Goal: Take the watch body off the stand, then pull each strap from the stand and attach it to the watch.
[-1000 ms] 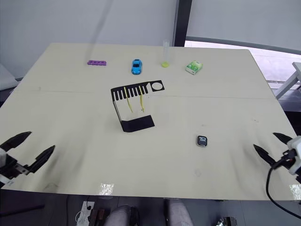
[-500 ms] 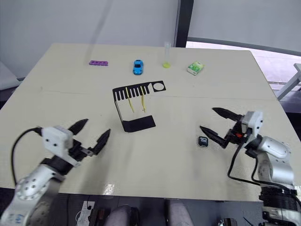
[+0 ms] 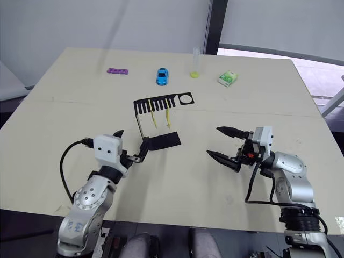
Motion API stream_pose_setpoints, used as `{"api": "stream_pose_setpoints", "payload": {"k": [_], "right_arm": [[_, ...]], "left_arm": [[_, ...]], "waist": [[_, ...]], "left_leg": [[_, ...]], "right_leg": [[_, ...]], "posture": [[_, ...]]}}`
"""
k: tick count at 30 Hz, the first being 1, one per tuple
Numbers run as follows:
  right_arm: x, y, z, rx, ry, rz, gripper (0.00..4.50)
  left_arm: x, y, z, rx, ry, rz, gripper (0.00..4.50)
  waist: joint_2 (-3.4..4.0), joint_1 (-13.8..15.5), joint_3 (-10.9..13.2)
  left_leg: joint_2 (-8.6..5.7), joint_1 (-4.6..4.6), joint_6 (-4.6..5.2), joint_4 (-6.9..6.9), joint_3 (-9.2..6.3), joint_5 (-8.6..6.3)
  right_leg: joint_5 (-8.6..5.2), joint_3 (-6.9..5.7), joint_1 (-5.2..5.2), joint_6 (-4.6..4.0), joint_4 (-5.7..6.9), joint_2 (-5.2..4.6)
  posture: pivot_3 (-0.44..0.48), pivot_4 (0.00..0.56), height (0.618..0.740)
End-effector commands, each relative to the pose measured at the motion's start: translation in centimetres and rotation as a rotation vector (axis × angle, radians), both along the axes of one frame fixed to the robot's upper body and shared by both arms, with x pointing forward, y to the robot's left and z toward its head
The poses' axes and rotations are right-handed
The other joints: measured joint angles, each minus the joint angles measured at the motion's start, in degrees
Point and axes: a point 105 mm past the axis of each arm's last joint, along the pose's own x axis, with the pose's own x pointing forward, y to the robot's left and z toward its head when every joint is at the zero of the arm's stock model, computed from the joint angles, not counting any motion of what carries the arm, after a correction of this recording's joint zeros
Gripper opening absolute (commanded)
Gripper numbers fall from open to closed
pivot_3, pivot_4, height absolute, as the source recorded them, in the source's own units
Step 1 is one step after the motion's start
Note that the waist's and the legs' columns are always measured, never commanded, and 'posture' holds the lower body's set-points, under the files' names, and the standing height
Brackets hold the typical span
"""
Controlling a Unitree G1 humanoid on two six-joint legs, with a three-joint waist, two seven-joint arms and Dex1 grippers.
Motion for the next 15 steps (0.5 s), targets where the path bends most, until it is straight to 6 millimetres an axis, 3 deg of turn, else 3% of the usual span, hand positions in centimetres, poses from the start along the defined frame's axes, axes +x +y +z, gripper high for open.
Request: {"api": "stream_pose_setpoints", "payload": {"k": [1, 5, 15], "right_arm": [[-0.6, 0.3, 0.8, -0.007, -0.039, 0.035, 4.45], [-0.7, 0.4, 0.9, -0.011, -0.042, 0.04, 4.45], [-1.0, 0.9, 1.3, -0.027, -0.046, 0.051, 4.45]], "left_arm": [[0.4, -0.1, 1.0, -0.019, -0.058, 0.035, 4.5], [0.8, -0.1, 1.4, -0.085, -0.074, 0.089, 4.5], [1.4, 0.0, 1.5, -0.052, -0.094, 0.148, 4.5]], "waist": [[0.0, 0.05, 0.0], [0.0, 0.08, 0.0], [0.0, 0.1, 0.0]], "left_leg": [[0.01, 0.0, 0.0, 0.0, 0.0, 0.0], [0.0, -0.01, 0.0, 0.04, 0.0, 0.0], [0.0, -0.01, 0.0, 0.03, 0.0, 0.0]], "right_leg": [[0.0, -0.01, -0.01, 0.0, 0.0, 0.0], [0.0, -0.01, 0.0, 0.01, 0.01, -0.02], [0.0, -0.01, 0.0, 0.01, 0.0, -0.01]], "posture": [[0.0, 0.15, 0.74], [0.0, 0.15, 0.74], [0.0, 0.15, 0.74]]}}
